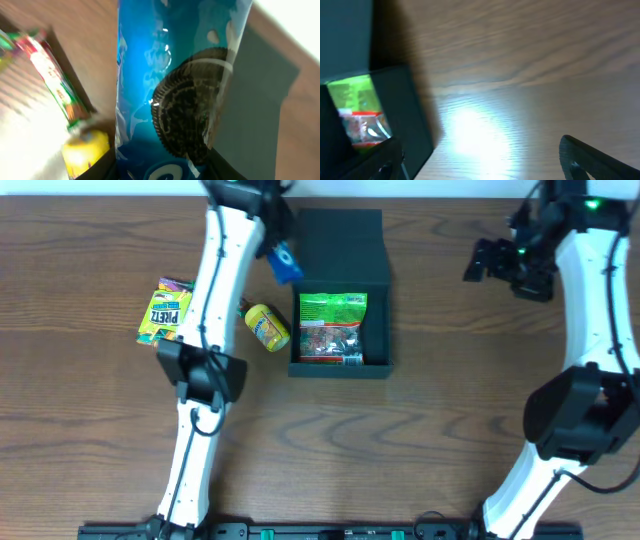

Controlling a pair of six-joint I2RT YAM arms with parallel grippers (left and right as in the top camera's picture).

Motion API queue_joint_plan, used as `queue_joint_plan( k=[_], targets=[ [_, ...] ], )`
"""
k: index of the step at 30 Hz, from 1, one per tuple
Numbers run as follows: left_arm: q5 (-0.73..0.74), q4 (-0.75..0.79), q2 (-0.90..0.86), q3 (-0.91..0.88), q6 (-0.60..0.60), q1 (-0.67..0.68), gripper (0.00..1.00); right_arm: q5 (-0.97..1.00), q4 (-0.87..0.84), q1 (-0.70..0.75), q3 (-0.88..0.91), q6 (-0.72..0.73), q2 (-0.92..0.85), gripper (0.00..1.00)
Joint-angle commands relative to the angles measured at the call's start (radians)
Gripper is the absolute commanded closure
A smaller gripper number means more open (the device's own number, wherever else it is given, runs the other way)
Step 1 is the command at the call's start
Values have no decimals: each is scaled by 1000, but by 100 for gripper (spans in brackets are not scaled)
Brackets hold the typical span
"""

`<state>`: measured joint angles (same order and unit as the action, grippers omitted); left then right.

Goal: Pack container
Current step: 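Lift the Oreo pack and carry it toward the box, then lower the Oreo pack into the box's right side and open the left gripper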

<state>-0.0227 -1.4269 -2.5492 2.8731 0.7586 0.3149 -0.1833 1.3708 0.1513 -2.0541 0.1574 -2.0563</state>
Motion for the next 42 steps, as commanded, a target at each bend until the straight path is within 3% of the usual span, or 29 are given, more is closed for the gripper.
queue_joint_plan(
  k=[1, 16, 25, 33, 40, 41, 42],
  targets=[
    [-6, -44, -7, 23, -34, 62, 79, 3, 6, 48, 1, 14, -5, 1],
    [-3, -135, -8, -56, -87, 383, 80, 3, -27, 167, 1, -43, -5, 1],
    [63, -52, -8, -179, -234, 413, 79, 3, -28, 171, 1, -47, -5, 1],
    [95, 3, -8, -235, -250, 410, 78, 3, -24, 171, 1, -47, -5, 1],
    [103, 10, -8, -235, -194, 397, 68, -1, -24, 171, 1, -47, -5, 1],
    [103, 10, -8, -235, -193, 396, 53, -2, -24, 171, 1, -47, -5, 1],
    [102, 10, -8, -235, -194, 396, 31, -2, -23, 171, 1, -47, -5, 1]
  ],
)
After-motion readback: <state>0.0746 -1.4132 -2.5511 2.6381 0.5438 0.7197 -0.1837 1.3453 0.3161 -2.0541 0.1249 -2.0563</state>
